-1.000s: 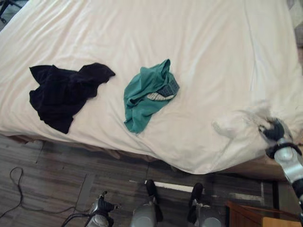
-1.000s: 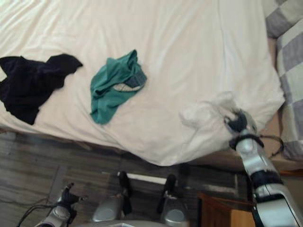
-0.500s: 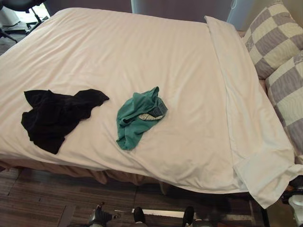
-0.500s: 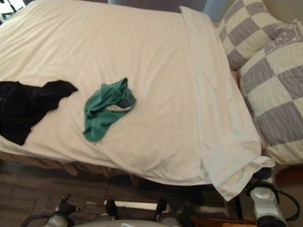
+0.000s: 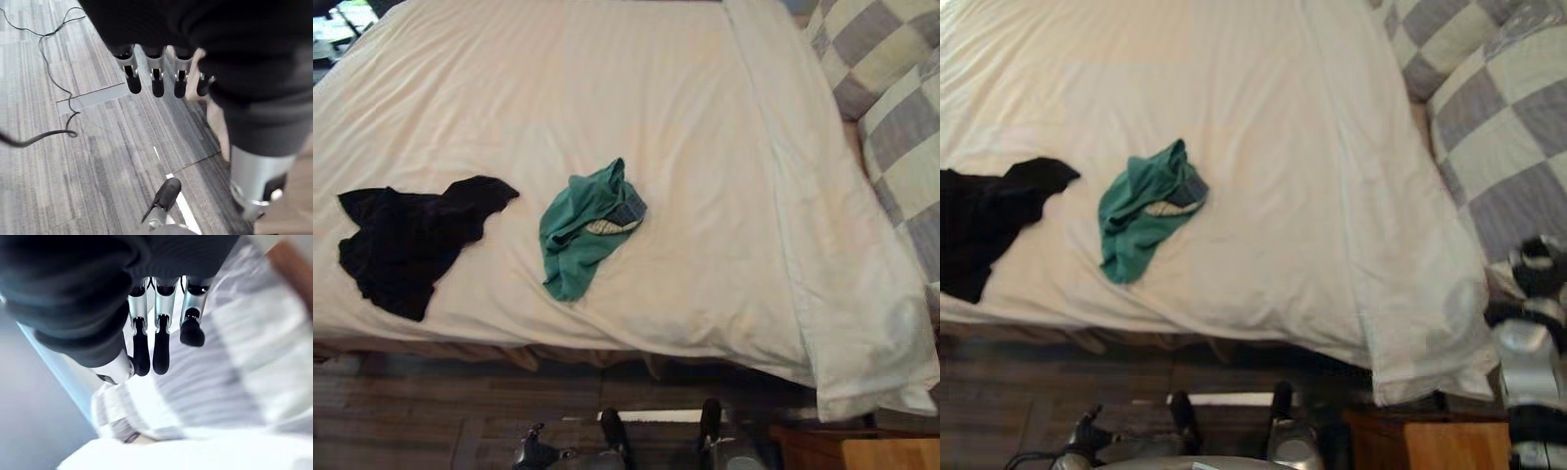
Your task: Tidy up the quilt and then pick up the clothes from the bed and put them into the laundry hamper.
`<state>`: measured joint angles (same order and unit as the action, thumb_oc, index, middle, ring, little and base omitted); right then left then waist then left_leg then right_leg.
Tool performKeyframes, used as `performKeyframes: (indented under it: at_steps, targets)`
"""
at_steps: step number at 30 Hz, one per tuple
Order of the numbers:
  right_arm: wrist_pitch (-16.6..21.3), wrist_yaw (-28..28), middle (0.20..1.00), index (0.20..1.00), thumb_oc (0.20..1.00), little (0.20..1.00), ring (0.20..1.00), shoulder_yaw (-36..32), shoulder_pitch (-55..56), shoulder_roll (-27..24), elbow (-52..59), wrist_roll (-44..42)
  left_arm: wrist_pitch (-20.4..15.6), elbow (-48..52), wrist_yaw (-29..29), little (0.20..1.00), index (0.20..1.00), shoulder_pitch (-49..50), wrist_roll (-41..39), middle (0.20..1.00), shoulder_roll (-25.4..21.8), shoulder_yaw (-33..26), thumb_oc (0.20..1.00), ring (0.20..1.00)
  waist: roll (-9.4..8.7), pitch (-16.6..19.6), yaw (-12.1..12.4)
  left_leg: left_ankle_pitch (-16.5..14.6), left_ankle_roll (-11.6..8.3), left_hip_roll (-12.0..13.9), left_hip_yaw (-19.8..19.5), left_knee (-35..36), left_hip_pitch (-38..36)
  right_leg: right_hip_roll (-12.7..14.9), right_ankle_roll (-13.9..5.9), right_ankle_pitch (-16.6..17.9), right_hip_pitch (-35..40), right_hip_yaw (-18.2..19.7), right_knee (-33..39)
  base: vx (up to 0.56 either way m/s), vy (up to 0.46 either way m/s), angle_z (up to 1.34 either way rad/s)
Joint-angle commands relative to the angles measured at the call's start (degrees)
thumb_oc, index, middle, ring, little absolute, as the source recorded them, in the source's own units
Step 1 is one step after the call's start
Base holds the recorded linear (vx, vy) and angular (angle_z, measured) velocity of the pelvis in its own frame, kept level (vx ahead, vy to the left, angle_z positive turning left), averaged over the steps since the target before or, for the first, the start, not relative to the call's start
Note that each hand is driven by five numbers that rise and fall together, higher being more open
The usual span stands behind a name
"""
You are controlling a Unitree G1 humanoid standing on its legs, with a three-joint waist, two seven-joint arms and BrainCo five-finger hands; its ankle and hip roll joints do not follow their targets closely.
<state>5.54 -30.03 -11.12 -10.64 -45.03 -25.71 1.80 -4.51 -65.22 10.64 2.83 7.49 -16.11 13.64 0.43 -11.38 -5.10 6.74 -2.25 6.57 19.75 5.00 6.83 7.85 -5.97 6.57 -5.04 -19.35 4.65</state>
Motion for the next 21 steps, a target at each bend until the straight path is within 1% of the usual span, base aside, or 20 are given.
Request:
performKeyframes:
  at_steps: [1, 2, 3, 4, 5, 6, 7, 8, 9, 11, 12, 13, 14, 15, 16, 17, 18, 19, 20, 21]
  targets:
    - [3.53, -1.48, 0.200, 0.200, 0.200, 0.200, 0.200, 4.92, -13.47, -1.96, 0.11, -3.25, -0.62, -0.20, 1.49, 1.000, 1.000, -3.85, -1.92, 1.000, -2.09, 1.28, 1.000, 1.000, -0.76, -7.25, 4.56, -2.15, -4.65, 3.57, -1.16, -1.49, 0.56, 4.01, -3.50, -5.67, -3.04, 3.69, -4.21, -0.15, -0.053, -0.06]
    - [3.59, -1.51, 0.200, 0.200, 0.200, 0.200, 0.200, 5.19, -13.84, -2.02, -0.10, -3.29, -0.62, -0.22, 1.49, 1.000, 1.000, -3.90, -1.92, 1.000, -2.02, 1.14, 1.000, 1.000, -0.73, -7.22, 4.42, -2.19, -4.65, 3.59, -1.18, -1.61, 0.75, 4.01, -3.49, -5.72, -3.24, 3.70, -4.34, 0.00, 0.000, 0.00]
    - [3.27, -1.61, 0.200, 0.200, 0.200, 0.200, 0.200, 6.62, -15.93, -2.36, -0.80, -3.19, -0.85, 0.24, 1.59, 1.000, 1.000, -4.09, -2.53, 1.000, -2.26, 1.78, 1.000, 1.000, 0.00, -8.05, 5.02, -2.99, -5.26, 3.58, -1.68, -1.96, 1.35, 4.18, -3.84, -6.67, -3.93, 4.21, -4.94, -0.03, -0.038, 0.11]
    - [2.78, -2.07, 0.200, 0.200, 0.200, 0.200, 0.200, 8.01, -18.45, -3.16, -2.43, -2.84, -1.12, 1.33, 1.90, 1.000, 1.000, -4.41, -3.37, 1.000, -2.32, 2.10, 1.000, 1.000, 1.11, -9.52, 5.27, -2.94, -5.45, 3.67, -1.68, -3.36, 3.72, 4.64, -3.63, -6.89, -6.37, 4.38, -6.69, -0.03, -0.038, 0.21]
    - [2.81, -2.09, 0.200, 0.200, 0.200, 0.200, 0.200, 8.14, -18.62, -3.20, -2.54, -2.86, -1.10, 1.36, 1.90, 1.000, 1.000, -4.42, -3.38, 1.000, -2.28, 2.05, 1.000, 1.000, 1.14, -9.42, 5.22, -3.00, -5.44, 3.70, -1.70, -3.50, 3.95, 4.65, -3.61, -6.97, -6.61, 4.39, -6.86, -0.12, -0.028, 0.24]
    - [2.88, -2.91, 0.200, 0.200, 0.200, 0.200, 0.200, 8.56, -19.38, -3.05, -4.23, -2.75, -1.48, 2.36, 2.39, 1.000, 1.000, -4.61, -3.89, 1.000, -2.11, 2.47, 1.000, 1.000, 1.88, -10.36, 5.31, -2.91, -5.53, 3.70, -1.49, -4.54, 5.77, 5.01, -3.54, -7.15, -8.37, 4.33, -8.24, -0.13, -0.016, 0.11]
    - [2.53, -3.49, 0.200, 0.200, 0.200, 0.200, 0.200, 8.41, -18.77, -2.51, -7.47, -2.76, -1.82, 4.37, 2.39, 1.000, 1.000, -4.48, -5.06, 1.000, -1.74, 2.54, 1.000, 1.000, 2.84, -11.86, 5.32, -3.10, -5.52, 3.71, -1.34, -6.58, 8.38, 5.45, -3.28, -7.68, -10.76, 4.27, -10.27, -0.13, -0.016, 0.10]
    - [2.58, -3.50, 0.200, 0.200, 0.200, 0.200, 0.200, 8.42, -18.80, -2.53, -7.54, -2.77, -1.78, 4.43, 2.38, 1.000, 1.000, -4.46, -5.08, 1.000, -1.75, 2.56, 1.000, 1.000, 2.85, -11.69, 5.34, -3.21, -5.51, 3.75, -1.37, -6.80, 8.68, 5.48, -3.27, -7.77, -11.05, 4.29, -10.47, -0.17, 0.007, 0.08]
    - [2.80, -4.11, 0.200, 0.200, 0.200, 0.200, 0.200, 7.44, -15.41, -1.14, -10.48, -2.57, -2.22, 6.49, 2.31, 1.000, 1.000, -4.42, -6.75, 1.000, -1.07, 1.81, 1.000, 1.000, 3.58, -13.36, 4.97, -4.09, -5.32, 4.12, -1.36, -9.49, 11.42, 6.17, -2.96, -8.55, -14.36, 4.74, -13.99, -0.09, 0.019, 0.06]
    - [2.81, -4.05, 0.200, 0.200, 0.200, 0.200, 0.200, 6.09, -12.97, 0.28, -12.17, -3.26, -2.22, 7.24, 2.38, 1.000, 1.000, -4.61, -7.40, 1.000, -0.82, 1.37, 1.000, 1.000, 3.63, -13.79, 4.69, -4.68, -5.18, 4.36, -1.54, -11.17, 12.91, 6.43, -2.76, -9.09, -16.07, 4.98, -15.88, -0.09, 0.016, 0.10]
    - [2.84, -3.11, 0.200, 0.200, 0.200, 0.200, 0.200, 4.41, -7.87, 4.00, -14.77, -4.38, -1.73, 6.07, 2.33, 1.000, 1.000, -5.53, -8.29, 1.000, -0.86, -0.04, 1.000, 1.000, 3.24, -14.11, 3.97, -5.85, -4.93, 4.71, -2.12, -13.33, 14.27, 6.67, -2.61, -9.72, -17.86, 5.34, -18.33, -0.06, 0.010, 0.08]
    - [2.85, -3.10, 0.200, 0.200, 0.200, 0.200, 0.200, 4.26, -7.65, 4.12, -14.66, -4.36, -1.74, 6.04, 2.33, 1.000, 1.000, -5.50, -8.30, 1.000, -0.98, 0.04, 1.000, 1.000, 3.14, -13.95, 4.08, -5.96, -4.92, 4.71, -2.13, -13.53, 14.45, 6.72, -2.61, -9.82, -18.04, 5.37, -18.49, -0.02, 0.010, 0.05]
    - [2.89, -2.24, 0.200, 0.200, 0.200, 0.200, 0.200, 3.94, -4.82, 6.63, -16.34, -5.20, -1.69, 5.91, 2.46, 1.000, 1.000, -5.88, -8.59, 1.000, -0.92, -0.20, 1.000, 1.000, 2.81, -13.77, 3.67, -6.59, -4.73, 4.81, -2.41, -14.53, 14.66, 6.67, -2.51, -10.16, -17.96, 5.29, -19.00, 0.02, 0.021, 0.09]
    - [2.47, -0.18, 0.200, 0.200, 0.200, 0.200, 0.200, 4.85, -0.37, 11.12, -20.40, -6.62, -1.18, 5.15, 2.85, 1.000, 1.000, -6.35, -8.20, 1.000, -0.84, -0.65, 1.000, 1.000, 2.28, -13.44, 2.77, -7.23, -4.46, 4.69, -2.62, -14.48, 13.52, 6.62, -2.54, -10.03, -16.95, 5.21, -18.89, 0.02, 0.022, 0.12]
    - [2.51, -0.17, 0.200, 0.200, 0.200, 0.200, 0.200, 4.86, -0.28, 11.21, -20.39, -6.64, -1.19, 5.15, 2.86, 1.000, 1.000, -6.27, -8.20, 1.000, -0.92, -0.64, 1.000, 1.000, 2.19, -13.45, 2.78, -7.23, -4.46, 4.66, -2.61, -14.42, 13.39, 6.64, -2.55, -10.03, -16.82, 5.20, -18.83, 0.04, 0.026, 0.14]
    - [2.21, 1.30, 0.200, 0.200, 0.200, 0.200, 0.200, 5.81, 1.87, 13.64, -22.13, -7.39, -0.94, 4.56, 2.98, 1.000, 1.000, -6.43, -8.16, 1.000, -0.90, -0.79, 1.000, 1.000, 1.84, -13.26, 2.32, -7.43, -4.38, 4.63, -2.59, -13.92, 12.30, 6.55, -2.47, -9.92, -15.72, 5.21, -17.95, 0.10, 0.028, 0.07]
    - [1.22, 4.58, 0.200, 0.200, 0.200, 0.200, 0.200, 7.88, 6.04, 18.16, -26.94, -8.72, -0.34, 2.97, 3.26, 1.000, 1.000, -6.56, -8.02, 1.000, -0.64, -1.32, 1.000, 1.000, 1.16, -12.25, 1.21, -7.41, -4.26, 4.40, -2.43, -12.23, 9.56, 6.06, -2.43, -9.53, -13.24, 5.07, -16.32, 0.10, 0.028, 0.07]
    - [1.27, 4.60, 0.200, 0.200, 0.200, 0.200, 0.200, 7.93, 6.09, 18.21, -26.98, -8.75, -0.37, 2.96, 3.26, 1.000, 1.000, -6.48, -8.02, 1.000, -0.69, -1.32, 1.000, 1.000, 1.09, -12.35, 1.20, -7.34, -4.26, 4.36, -2.41, -12.05, 9.29, 6.06, -2.45, -9.49, -12.97, 5.05, -16.17, 0.13, 0.017, 0.05]
    - [0.60, 6.23, 0.200, 0.200, 0.200, 0.200, 0.200, 9.00, 8.14, 20.15, -29.78, -8.75, -0.20, 2.14, 3.24, 1.000, 1.000, -6.39, -7.68, 1.000, -0.64, -1.42, 1.000, 1.000, 0.67, -11.45, 0.71, -7.17, -4.28, 4.06, -2.28, -10.60, 7.16, 5.61, -2.56, -9.09, -10.53, 4.73, -14.07, 0.19, 0.017, -0.05]
    - [-0.42, 9.34, 0.200, 0.200, 0.200, 0.200, 0.200, 10.28, 11.16, 23.70, -34.82, -9.59, 0.04, 0.48, 3.01, 1.000, 1.000, -6.06, -6.90, 1.000, -0.49, -1.39, 1.000, 1.000, 0.22, -9.16, -0.01, -6.32, -4.33, 3.41, -1.86, -6.39, 3.29, 4.64, -2.99, -7.80, -6.67, 4.26, -9.80, 0.19, 0.017, -0.06]
